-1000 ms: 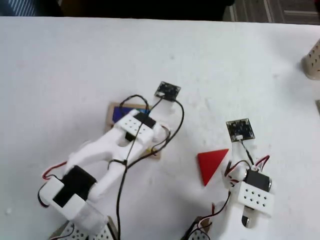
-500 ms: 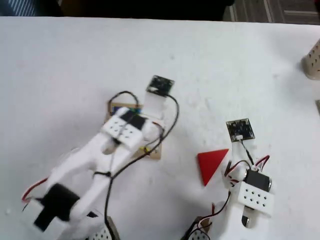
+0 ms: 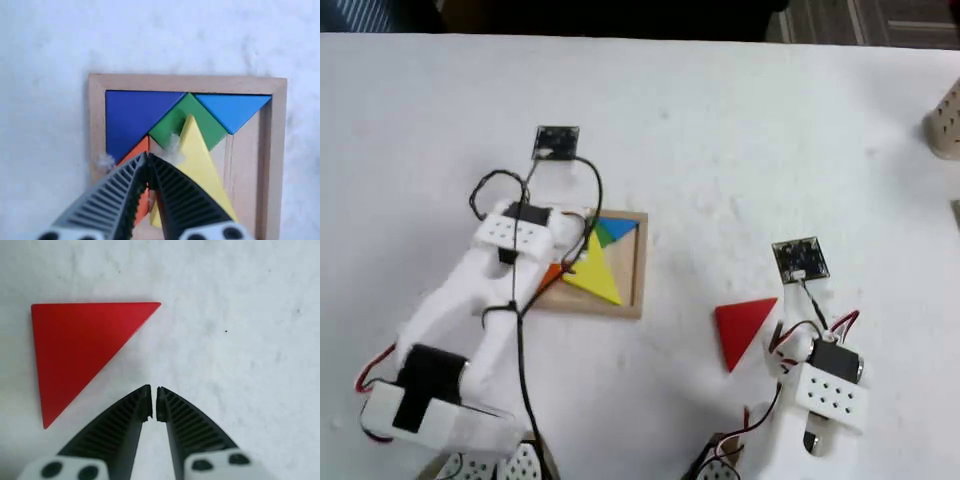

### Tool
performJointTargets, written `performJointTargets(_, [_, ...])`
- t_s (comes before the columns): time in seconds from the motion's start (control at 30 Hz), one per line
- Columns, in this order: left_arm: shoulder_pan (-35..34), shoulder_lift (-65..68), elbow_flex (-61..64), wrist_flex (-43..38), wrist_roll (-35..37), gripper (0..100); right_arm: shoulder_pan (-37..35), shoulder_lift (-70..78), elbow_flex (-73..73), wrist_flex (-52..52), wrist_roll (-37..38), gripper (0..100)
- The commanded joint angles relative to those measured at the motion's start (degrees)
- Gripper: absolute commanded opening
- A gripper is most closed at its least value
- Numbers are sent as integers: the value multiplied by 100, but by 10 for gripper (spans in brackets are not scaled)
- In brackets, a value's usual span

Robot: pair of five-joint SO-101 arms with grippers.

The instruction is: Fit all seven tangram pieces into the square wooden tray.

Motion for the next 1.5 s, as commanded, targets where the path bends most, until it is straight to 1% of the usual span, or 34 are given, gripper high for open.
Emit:
performJointTargets(0.0, [514,189,-334,-141,0,22,-66,-66,-44,-92,79,18])
performJointTargets(0.1, [866,400,-334,-149,0,22,-66,-110,18,-84,299,18])
performJointTargets(0.17, [1015,488,-334,-246,0,22,-66,-110,26,-84,290,18])
performJointTargets(0.3, [1077,409,-343,-396,0,22,-66,-110,26,-84,290,18])
performJointTargets(0.4, [1051,84,-387,-387,0,22,-66,-110,26,-84,308,18])
performJointTargets(0.53, [1042,-637,-97,-290,0,22,-66,-110,26,-92,308,18])
performJointTargets(0.7, [1279,-1613,818,-299,0,22,-66,-110,35,-101,299,18])
performJointTargets(0.77, [1385,-1727,1143,-299,0,23,-66,-110,35,-101,290,18])
performJointTargets(0.87, [1420,-1534,1178,-123,0,23,-66,-110,35,-101,290,18])
performJointTargets(1.03, [1437,-611,501,404,0,23,-66,-110,35,-101,290,18])
performJointTargets(1.23, [1429,541,-158,440,0,23,-66,-110,35,-110,290,18])
performJointTargets(1.47, [1455,822,-554,510,0,23,-66,-110,35,-110,308,18])
